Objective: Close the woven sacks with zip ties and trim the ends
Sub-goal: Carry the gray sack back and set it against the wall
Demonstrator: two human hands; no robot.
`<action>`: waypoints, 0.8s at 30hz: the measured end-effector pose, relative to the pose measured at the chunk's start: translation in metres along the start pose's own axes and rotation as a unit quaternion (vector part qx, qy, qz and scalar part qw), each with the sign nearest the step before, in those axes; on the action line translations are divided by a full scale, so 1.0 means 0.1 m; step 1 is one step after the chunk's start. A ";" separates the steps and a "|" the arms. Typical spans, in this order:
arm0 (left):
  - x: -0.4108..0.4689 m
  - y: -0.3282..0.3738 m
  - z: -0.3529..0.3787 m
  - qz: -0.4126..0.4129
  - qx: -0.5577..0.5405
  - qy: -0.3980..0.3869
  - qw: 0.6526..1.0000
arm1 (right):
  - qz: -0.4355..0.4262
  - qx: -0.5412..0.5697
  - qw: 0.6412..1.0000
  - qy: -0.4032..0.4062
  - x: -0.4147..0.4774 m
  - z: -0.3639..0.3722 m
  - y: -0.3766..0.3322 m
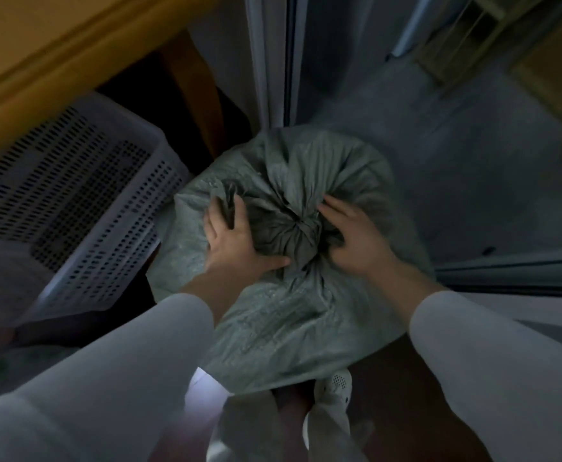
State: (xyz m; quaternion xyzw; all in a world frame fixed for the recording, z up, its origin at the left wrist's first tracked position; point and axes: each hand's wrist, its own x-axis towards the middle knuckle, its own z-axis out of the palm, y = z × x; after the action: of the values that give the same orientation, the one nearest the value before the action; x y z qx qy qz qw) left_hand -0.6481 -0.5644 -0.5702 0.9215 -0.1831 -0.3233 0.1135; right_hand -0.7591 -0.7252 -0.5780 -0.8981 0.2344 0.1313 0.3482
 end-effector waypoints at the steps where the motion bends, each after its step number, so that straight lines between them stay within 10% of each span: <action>1: 0.02 0.00 0.02 -0.011 -0.002 0.009 1.000 | -0.023 -0.019 0.999 -0.012 0.04 -0.01 0.01; 7: 0.15 -0.03 0.09 -0.123 -0.060 0.013 0.991 | -0.030 -0.258 0.957 -0.130 0.31 0.03 0.02; 24: 0.23 -0.36 0.10 -0.112 -0.045 0.048 0.991 | 0.001 -0.172 0.983 -0.061 0.40 0.38 -0.31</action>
State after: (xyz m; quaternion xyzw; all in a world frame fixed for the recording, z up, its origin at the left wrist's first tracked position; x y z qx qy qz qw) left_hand -0.6285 -0.5424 -0.6022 0.9445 -0.0579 -0.2974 0.1267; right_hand -0.7114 -0.6919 -0.6039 -0.9347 0.1876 0.2243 0.2019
